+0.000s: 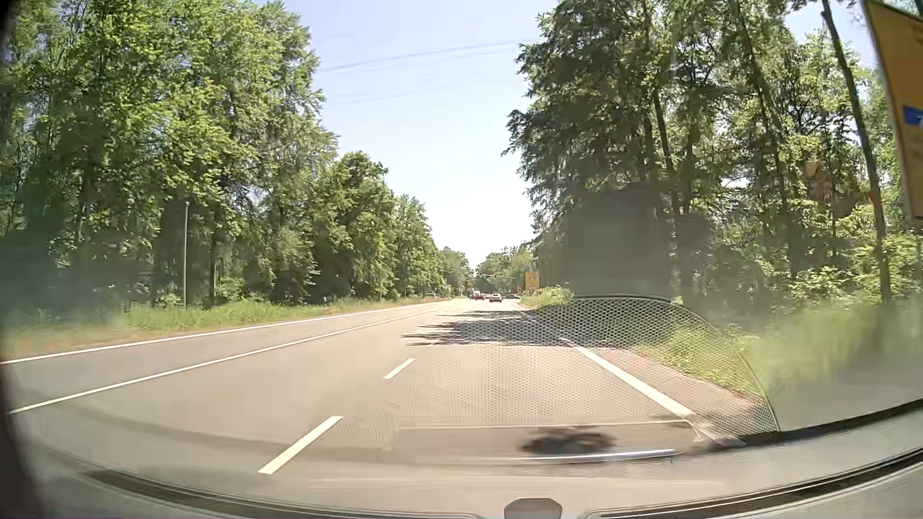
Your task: Follow the waypoints while adhering to traffic rules and regulations
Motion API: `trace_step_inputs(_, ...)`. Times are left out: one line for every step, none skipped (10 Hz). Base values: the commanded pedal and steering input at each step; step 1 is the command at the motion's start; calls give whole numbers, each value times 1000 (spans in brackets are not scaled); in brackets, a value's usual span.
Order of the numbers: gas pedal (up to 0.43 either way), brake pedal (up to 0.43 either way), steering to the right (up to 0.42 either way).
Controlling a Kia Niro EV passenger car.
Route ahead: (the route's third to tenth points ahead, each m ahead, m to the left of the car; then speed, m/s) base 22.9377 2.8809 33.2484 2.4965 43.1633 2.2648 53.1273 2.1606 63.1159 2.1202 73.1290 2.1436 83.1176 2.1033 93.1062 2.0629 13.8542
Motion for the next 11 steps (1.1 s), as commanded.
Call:
trace_step_inputs(0, 30, 0)
trace_step_inputs(0, 30, 0)
trace_step_inputs(0, 30, 1)
trace_step_inputs(0, 37, 1)
trace_step_inputs(0, 43, 1)
trace_step_inputs(0, 49, 1)
trace_step_inputs(0, 55, 0)
trace_step_inputs(0, 55, 0)
trace_step_inputs(0, 73, 0)
trace_step_inputs(0, 85, 0)
trace_step_inputs(0, 104, 0)
